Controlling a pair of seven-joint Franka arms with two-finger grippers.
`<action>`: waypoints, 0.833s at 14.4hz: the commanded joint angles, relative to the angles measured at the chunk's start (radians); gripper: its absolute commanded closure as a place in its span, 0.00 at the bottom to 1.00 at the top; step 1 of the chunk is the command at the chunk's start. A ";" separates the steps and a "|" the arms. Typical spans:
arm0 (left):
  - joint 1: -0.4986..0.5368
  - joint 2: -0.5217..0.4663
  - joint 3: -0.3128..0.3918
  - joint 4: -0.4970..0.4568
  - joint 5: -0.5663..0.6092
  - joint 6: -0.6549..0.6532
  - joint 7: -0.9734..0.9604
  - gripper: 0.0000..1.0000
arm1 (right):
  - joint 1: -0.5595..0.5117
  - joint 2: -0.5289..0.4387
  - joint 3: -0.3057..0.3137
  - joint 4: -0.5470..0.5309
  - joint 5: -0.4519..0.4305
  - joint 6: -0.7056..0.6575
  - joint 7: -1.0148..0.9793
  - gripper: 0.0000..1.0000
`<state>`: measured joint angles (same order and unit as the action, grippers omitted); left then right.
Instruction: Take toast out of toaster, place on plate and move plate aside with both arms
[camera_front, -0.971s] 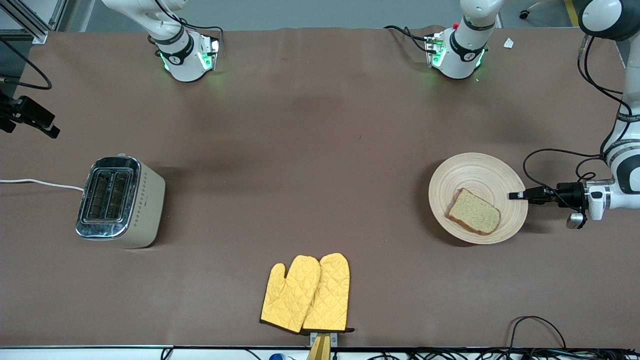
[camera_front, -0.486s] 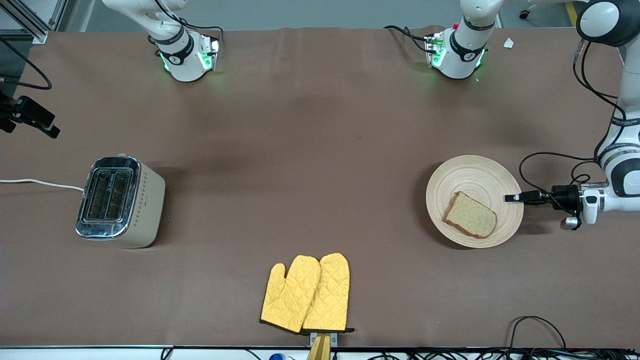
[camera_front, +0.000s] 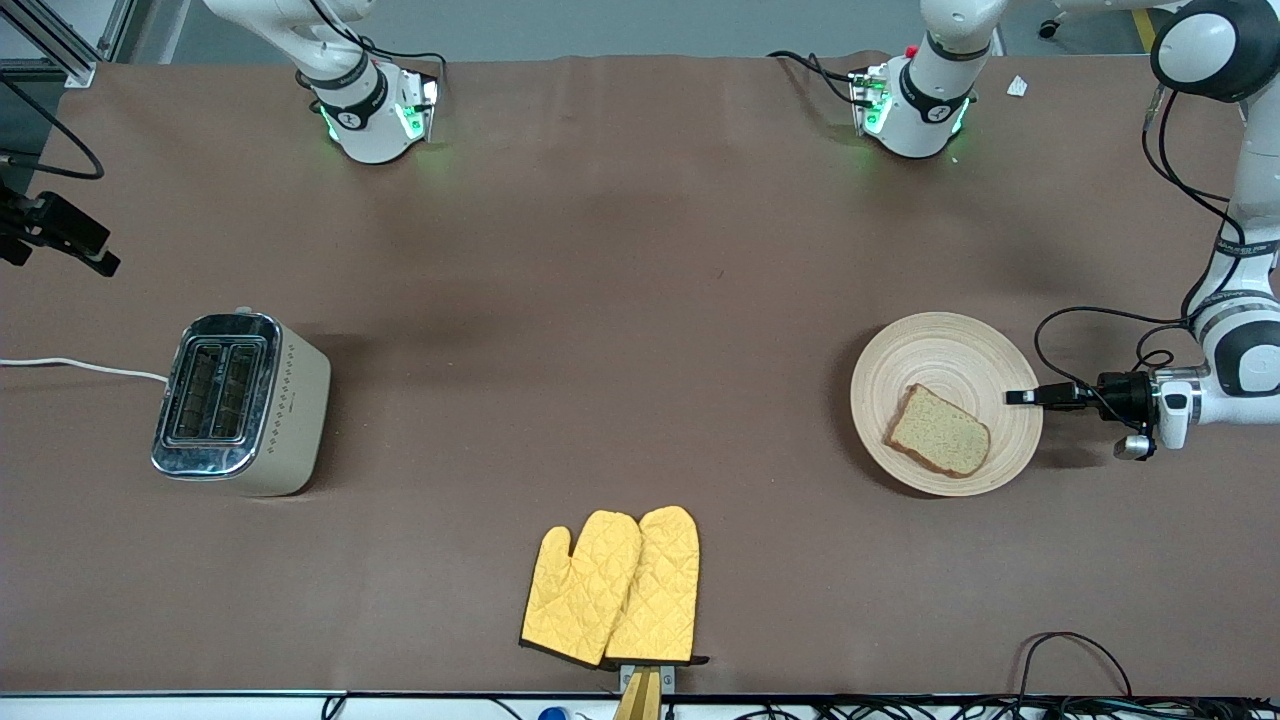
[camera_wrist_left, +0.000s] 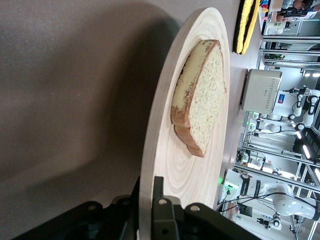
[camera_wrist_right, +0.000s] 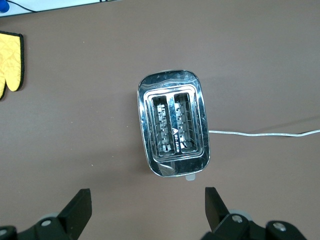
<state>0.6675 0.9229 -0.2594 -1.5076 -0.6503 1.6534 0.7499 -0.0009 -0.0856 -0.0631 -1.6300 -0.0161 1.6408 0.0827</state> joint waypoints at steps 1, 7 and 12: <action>0.003 0.013 -0.009 0.027 -0.022 -0.038 0.000 0.99 | 0.001 0.007 -0.003 0.016 0.015 -0.007 -0.011 0.00; -0.002 0.025 -0.009 0.029 -0.017 -0.032 0.002 0.90 | 0.002 0.007 -0.003 0.015 0.015 -0.009 -0.011 0.00; -0.002 0.025 -0.007 0.029 -0.014 -0.030 0.002 0.74 | 0.002 0.007 -0.003 0.016 0.016 -0.007 -0.011 0.00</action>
<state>0.6625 0.9404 -0.2617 -1.5007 -0.6505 1.6495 0.7510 -0.0009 -0.0854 -0.0630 -1.6300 -0.0161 1.6408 0.0827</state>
